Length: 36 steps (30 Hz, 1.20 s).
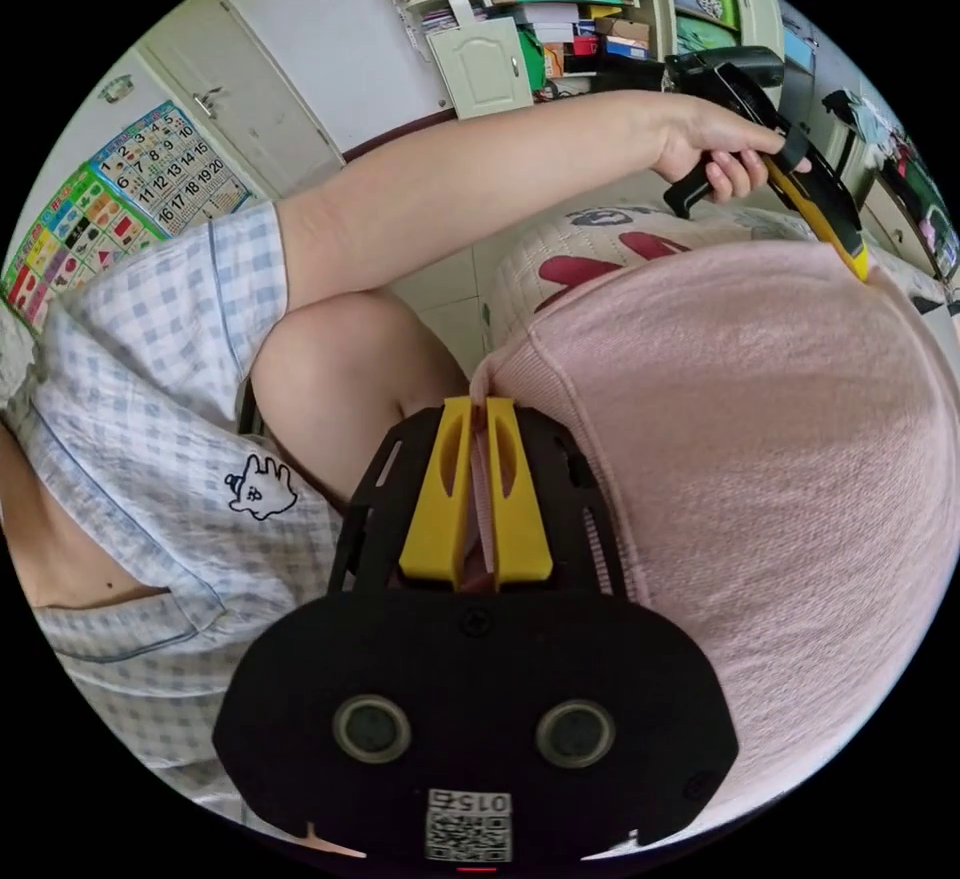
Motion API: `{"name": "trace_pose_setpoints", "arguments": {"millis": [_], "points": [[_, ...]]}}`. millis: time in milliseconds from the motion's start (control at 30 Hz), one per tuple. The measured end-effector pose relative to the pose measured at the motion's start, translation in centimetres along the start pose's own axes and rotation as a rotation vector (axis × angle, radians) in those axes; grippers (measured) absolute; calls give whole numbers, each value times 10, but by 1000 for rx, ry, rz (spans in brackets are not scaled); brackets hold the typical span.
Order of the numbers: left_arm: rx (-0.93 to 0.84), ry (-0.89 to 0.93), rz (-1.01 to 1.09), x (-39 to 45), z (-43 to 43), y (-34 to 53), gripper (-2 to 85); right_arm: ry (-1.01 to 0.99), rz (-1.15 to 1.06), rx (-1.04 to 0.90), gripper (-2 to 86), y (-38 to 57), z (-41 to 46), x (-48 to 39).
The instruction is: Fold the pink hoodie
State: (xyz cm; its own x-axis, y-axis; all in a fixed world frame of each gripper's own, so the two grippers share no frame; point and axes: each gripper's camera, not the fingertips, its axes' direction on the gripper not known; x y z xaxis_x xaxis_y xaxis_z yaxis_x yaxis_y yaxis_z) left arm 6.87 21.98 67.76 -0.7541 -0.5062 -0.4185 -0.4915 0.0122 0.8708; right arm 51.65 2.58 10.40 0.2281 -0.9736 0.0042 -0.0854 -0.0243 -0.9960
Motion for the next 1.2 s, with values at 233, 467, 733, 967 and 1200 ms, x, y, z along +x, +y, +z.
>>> {"name": "trace_pose_setpoints", "arguments": {"millis": [233,467,733,967,1200], "points": [[-23,-55,40,32,12,5,10,319,-178,-6,40,20,4,-60],[-76,-257,88,82,13,18,50,144,-262,69,27,63,-42,-67],[-13,-195,141,147,-14,48,38,-414,-243,218,35,104,-93,-12],[-55,-365,521,307,-3,132,47,14,-54,502,17,197,-151,2],[447,-1102,865,431,36,246,35,860,23,679,-8,255,-154,-67]]}}
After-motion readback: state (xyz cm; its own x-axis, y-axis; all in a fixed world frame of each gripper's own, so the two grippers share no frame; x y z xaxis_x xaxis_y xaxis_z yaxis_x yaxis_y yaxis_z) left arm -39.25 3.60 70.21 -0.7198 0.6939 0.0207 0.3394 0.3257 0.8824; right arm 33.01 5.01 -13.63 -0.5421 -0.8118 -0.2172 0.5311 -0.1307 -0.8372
